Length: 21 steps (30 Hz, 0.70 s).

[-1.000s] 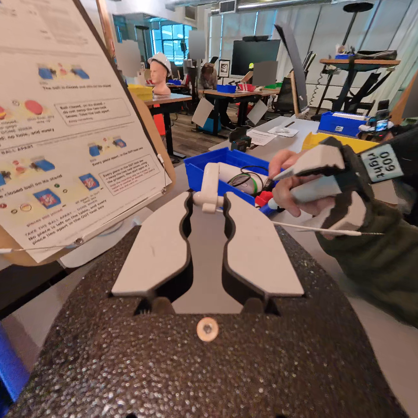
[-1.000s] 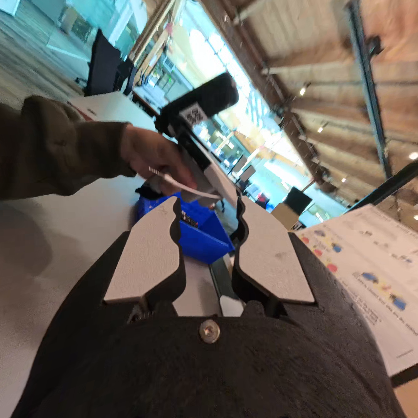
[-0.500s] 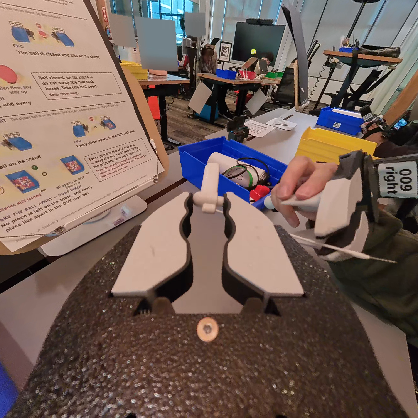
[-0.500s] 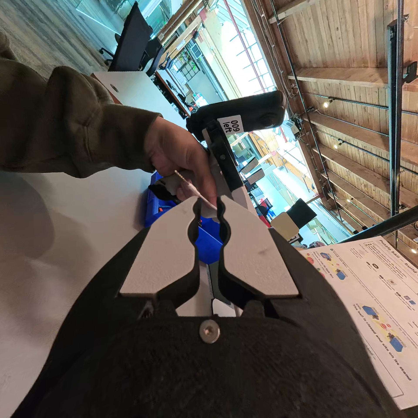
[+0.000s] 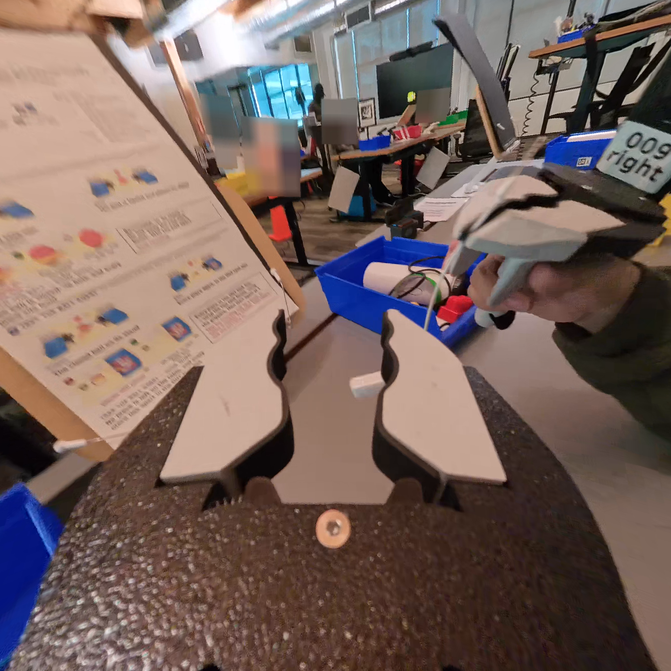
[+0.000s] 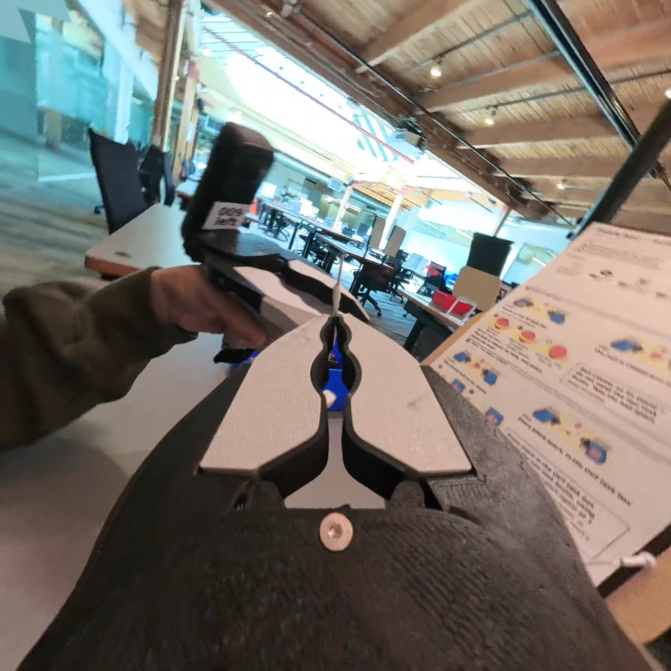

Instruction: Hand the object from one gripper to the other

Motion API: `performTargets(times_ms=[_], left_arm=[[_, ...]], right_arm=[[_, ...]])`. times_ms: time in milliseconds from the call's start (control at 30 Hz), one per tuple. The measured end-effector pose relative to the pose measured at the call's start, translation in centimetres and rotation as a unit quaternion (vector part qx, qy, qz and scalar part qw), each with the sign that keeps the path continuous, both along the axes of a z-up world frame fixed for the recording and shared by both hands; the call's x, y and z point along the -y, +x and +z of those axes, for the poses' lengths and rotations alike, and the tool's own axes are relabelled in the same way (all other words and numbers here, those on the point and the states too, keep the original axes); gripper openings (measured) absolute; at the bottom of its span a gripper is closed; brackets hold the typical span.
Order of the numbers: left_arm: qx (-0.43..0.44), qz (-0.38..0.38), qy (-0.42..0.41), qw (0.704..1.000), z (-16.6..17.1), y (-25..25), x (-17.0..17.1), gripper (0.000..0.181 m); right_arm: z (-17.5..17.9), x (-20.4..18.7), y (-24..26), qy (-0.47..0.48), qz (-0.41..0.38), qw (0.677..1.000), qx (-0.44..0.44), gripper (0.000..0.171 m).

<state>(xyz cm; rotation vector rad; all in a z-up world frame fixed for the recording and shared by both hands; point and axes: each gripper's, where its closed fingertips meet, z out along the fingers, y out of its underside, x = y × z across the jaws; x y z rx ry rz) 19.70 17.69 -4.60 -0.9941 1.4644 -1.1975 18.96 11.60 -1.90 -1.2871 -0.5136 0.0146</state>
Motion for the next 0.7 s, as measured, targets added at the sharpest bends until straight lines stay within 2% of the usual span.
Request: performTargets(times_ms=[67,167,400,600,700], left_arm=[[0.019,-0.029,0.025,0.999,0.5,-0.4,1.2,0.044],[-0.019,-0.095,0.045,0.994,-0.6,-0.8,3.7,0.035],[-0.076,-0.003,0.199,0.977,-3.8,1.5,2.8,0.036],[-0.116,-0.017,0.179,0.977,-5.6,2.7,4.5,0.035],[-0.122,-0.023,0.17,0.978,-5.8,2.8,4.8,0.026]], right_arm=[[0.3,0.0,1.1,-0.009,-0.015,0.999,-0.037,0.001],[0.5,0.0,2.2,-0.015,-0.031,0.997,-0.074,0.001],[0.7,-0.1,1.9,-0.024,-0.031,0.994,-0.098,0.001],[0.8,-0.1,0.7,-0.032,-0.017,0.996,-0.086,0.001],[0.5,-0.2,0.8,-0.037,-0.023,0.996,-0.074,0.001]])
